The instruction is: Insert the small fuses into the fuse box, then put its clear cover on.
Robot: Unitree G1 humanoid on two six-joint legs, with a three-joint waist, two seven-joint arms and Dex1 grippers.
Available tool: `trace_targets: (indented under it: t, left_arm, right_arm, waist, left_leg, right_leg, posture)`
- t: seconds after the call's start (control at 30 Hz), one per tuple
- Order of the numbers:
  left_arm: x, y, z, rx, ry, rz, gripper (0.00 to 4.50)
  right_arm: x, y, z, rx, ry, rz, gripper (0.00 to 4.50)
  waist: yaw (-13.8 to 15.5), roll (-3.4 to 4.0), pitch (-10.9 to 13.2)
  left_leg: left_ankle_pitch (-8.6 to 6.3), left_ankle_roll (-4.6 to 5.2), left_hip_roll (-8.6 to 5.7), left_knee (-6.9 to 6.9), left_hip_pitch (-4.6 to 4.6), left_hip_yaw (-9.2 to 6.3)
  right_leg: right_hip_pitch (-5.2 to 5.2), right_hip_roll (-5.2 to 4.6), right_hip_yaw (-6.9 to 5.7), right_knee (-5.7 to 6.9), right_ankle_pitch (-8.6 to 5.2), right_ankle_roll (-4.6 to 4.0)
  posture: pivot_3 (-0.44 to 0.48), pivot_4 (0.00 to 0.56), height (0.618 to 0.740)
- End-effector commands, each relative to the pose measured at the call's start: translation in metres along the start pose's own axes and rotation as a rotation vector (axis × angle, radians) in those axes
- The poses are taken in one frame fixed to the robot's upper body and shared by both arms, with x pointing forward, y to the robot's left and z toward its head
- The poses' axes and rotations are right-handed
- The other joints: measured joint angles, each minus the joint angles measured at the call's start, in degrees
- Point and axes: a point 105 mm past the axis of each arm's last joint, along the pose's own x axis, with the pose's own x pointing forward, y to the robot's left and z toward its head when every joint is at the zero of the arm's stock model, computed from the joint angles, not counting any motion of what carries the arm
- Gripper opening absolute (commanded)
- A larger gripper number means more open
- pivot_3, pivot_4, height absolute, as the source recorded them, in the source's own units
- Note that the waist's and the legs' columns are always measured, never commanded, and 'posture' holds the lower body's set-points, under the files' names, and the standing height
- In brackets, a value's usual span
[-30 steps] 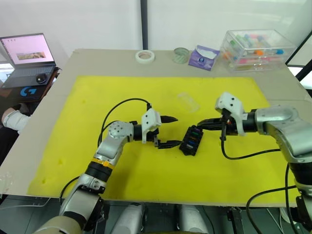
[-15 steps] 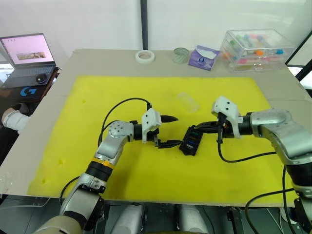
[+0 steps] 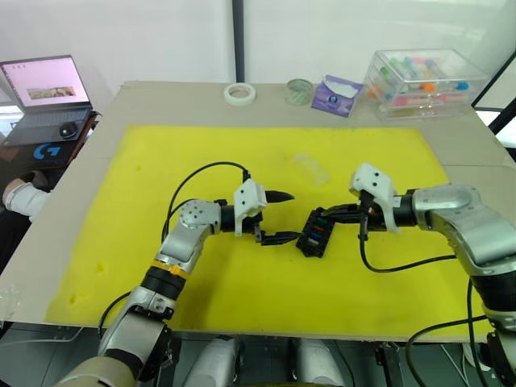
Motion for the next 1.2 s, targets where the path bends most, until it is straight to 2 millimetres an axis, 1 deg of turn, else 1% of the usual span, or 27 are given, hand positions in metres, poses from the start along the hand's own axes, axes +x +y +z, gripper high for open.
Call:
trace_targets:
  t: [0.03,0.3,0.57,0.77,0.9,1.03,1.2]
  left_arm:
    - [0.001,0.002,0.011,0.042,-0.019,-0.009,4.5]
    - [0.002,0.002,0.01,0.045,-0.017,-0.011,4.5]
    - [0.002,0.002,0.01,0.047,-0.014,-0.01,4.5]
    - [0.002,0.002,0.01,0.046,-0.016,-0.005,4.5]
    - [0.001,0.002,0.009,0.046,-0.015,-0.003,4.5]
    - [0.0,0.002,0.009,0.046,-0.014,-0.001,4.5]
    - [0.0,0.003,0.009,0.048,-0.015,-0.001,4.5]
  right_arm:
    - [0.0,0.003,-0.002,-0.002,0.017,0.007,0.02]
    - [0.001,-0.003,-0.003,0.007,0.027,-0.013,0.02]
    - [0.005,-0.001,-0.01,0.039,0.082,0.02,0.02]
    - [0.007,0.0,-0.013,0.045,0.089,0.018,0.02]
    - [0.007,-0.001,-0.011,0.043,0.079,0.016,0.02]
    - [-0.003,-0.006,0.002,0.047,0.025,0.0,0.02]
    - [-0.012,-0.008,0.008,0.055,0.004,-0.007,0.02]
  waist:
    - [0.0,0.0,0.0]
    - [0.0,0.0,0.0]
    - [0.0,-0.01,0.0]
    - [0.0,-0.02,0.0]
    - [0.0,-0.02,0.0]
    - [0.0,-0.02,0.0]
    - [0.0,-0.02,0.0]
  left_leg:
    - [0.0,0.0,0.0,0.0,0.0,0.0]
    - [0.0,0.0,0.0,0.0,0.0,0.0]
    - [0.0,0.0,0.0,0.0,0.01,0.0]
    - [0.0,0.0,0.0,0.0,0.02,0.0]
    - [0.0,0.0,0.0,0.01,0.03,0.0]
    - [0.0,0.0,0.0,0.01,0.02,0.0]
    - [0.0,0.0,0.0,0.01,0.02,0.0]
  right_leg:
    - [0.0,0.0,0.0,0.0,0.0,0.0]
    - [0.0,0.0,0.0,0.0,0.0,0.0]
    - [0.01,0.0,0.0,0.0,0.0,0.0]
    - [0.03,0.0,0.0,0.0,0.0,0.0]
    - [0.04,0.0,0.0,0.0,0.0,0.0]
    - [0.03,0.0,0.0,0.0,0.0,0.0]
    - [0.03,0.0,0.0,0.0,0.0,0.0]
  posture:
    - [0.0,0.15,0.74]
    - [0.0,0.15,0.74]
    - [0.0,0.15,0.74]
    - [0.0,0.15,0.74]
    - [0.0,0.15,0.74]
    - [0.0,0.15,0.74]
    - [0.0,0.15,0.74]
